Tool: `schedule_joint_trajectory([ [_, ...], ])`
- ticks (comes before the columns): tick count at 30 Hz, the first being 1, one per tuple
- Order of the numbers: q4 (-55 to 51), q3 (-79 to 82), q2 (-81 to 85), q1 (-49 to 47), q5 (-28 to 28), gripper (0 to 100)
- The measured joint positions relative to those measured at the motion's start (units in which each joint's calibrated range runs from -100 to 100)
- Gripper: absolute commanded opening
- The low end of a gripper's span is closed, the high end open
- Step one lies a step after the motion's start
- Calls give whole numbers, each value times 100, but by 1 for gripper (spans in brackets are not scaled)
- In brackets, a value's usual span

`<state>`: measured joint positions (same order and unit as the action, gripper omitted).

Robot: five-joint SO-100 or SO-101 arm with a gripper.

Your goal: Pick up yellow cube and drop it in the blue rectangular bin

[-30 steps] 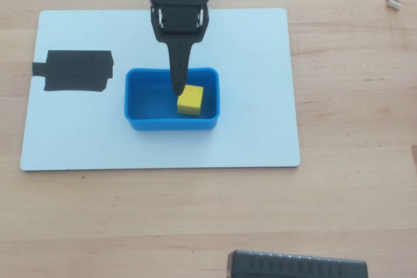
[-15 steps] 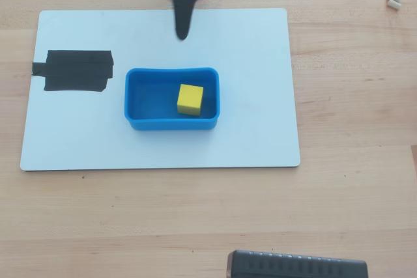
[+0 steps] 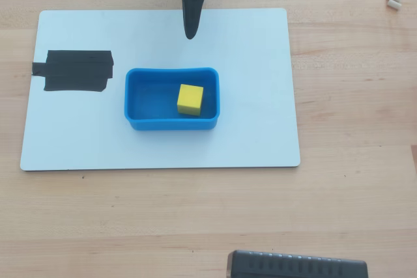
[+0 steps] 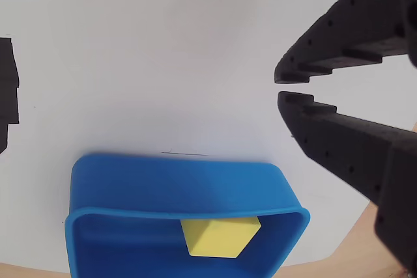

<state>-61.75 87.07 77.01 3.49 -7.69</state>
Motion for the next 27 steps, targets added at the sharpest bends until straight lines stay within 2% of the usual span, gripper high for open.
schedule_joint_trajectory([
  [10,-274,671,1642,0,0,0],
  [27,-336,711,1793,-40,0,0],
])
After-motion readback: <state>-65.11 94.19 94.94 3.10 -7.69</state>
